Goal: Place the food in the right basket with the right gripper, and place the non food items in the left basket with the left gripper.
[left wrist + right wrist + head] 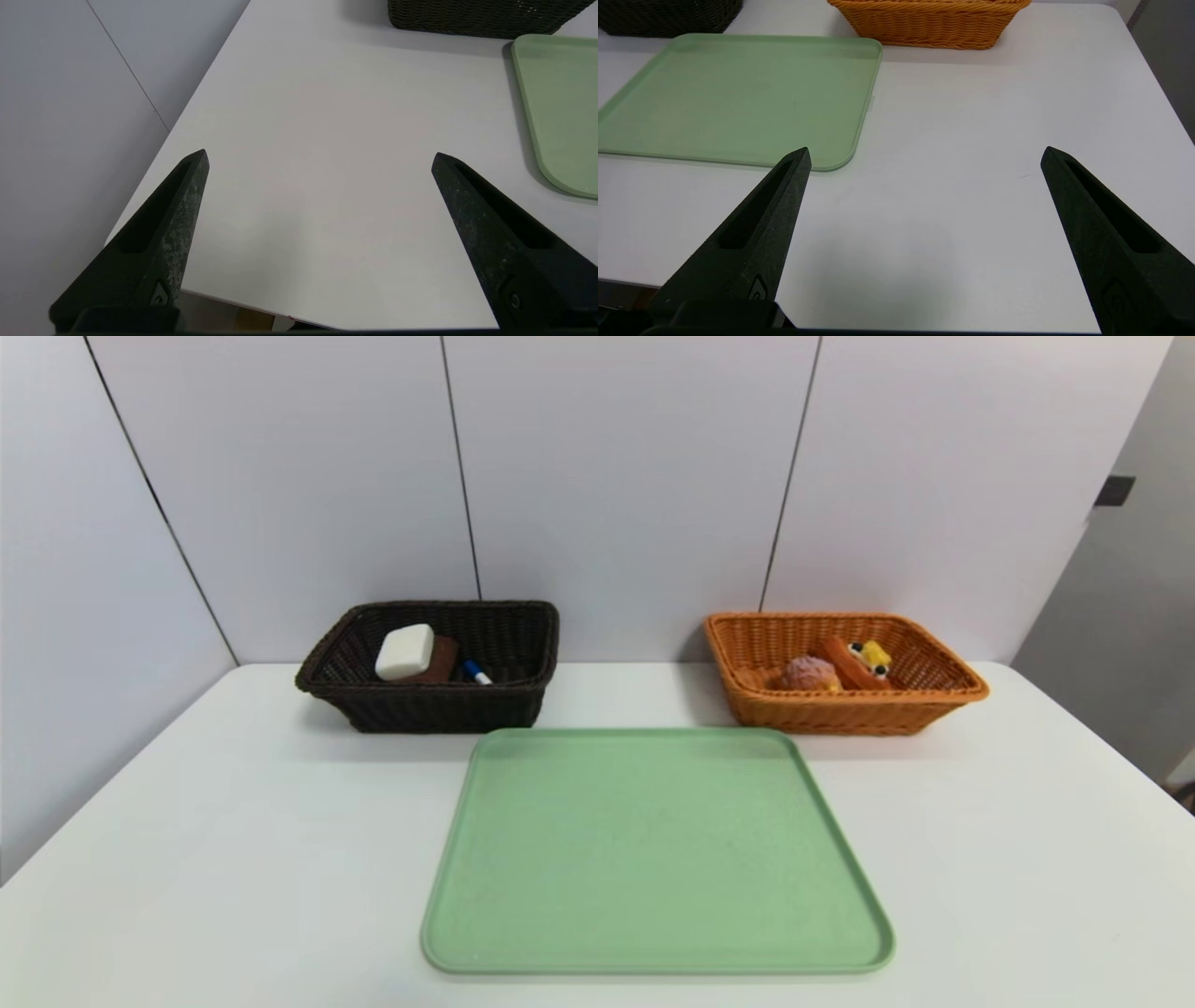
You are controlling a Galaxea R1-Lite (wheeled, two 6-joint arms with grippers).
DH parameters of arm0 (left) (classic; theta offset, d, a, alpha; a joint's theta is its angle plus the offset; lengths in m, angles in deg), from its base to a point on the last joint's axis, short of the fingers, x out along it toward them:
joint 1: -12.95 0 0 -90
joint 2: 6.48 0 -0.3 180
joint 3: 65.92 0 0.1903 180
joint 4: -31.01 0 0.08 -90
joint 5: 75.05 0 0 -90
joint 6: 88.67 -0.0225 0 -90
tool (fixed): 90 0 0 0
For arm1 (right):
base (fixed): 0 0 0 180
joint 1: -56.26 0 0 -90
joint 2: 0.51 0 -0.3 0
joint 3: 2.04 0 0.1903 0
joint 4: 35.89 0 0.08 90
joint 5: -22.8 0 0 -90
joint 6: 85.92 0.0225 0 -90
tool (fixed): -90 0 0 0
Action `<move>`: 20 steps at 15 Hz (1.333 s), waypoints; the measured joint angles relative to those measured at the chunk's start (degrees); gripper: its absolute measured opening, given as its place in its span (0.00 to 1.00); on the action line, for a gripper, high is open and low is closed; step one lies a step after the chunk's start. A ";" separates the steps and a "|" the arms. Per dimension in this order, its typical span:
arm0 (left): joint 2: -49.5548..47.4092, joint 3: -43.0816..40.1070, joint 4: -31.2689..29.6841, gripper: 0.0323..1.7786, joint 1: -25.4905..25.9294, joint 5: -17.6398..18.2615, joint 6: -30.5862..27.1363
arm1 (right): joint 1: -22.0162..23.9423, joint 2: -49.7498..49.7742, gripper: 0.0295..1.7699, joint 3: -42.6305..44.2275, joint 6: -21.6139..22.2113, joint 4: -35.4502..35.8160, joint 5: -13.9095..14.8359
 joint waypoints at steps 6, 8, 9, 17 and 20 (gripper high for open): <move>-3.82 -3.77 -0.06 0.95 -0.22 1.97 -2.67 | 0.02 1.41 0.96 -1.57 0.66 0.00 0.55; -5.33 -3.91 0.52 0.95 -0.52 1.89 -3.22 | -2.28 1.39 0.96 -0.59 1.97 0.04 0.27; -6.01 -4.02 1.01 0.95 -0.78 1.87 -3.52 | -3.39 1.49 0.96 -0.45 2.16 -0.05 0.32; -13.98 -6.78 -0.04 0.95 -1.55 1.84 -9.31 | -4.27 13.13 0.96 -5.60 -2.15 -0.02 3.00; -15.23 -10.52 -7.78 0.95 -1.63 3.16 -9.23 | -4.34 16.30 0.96 -6.01 -6.89 1.49 7.70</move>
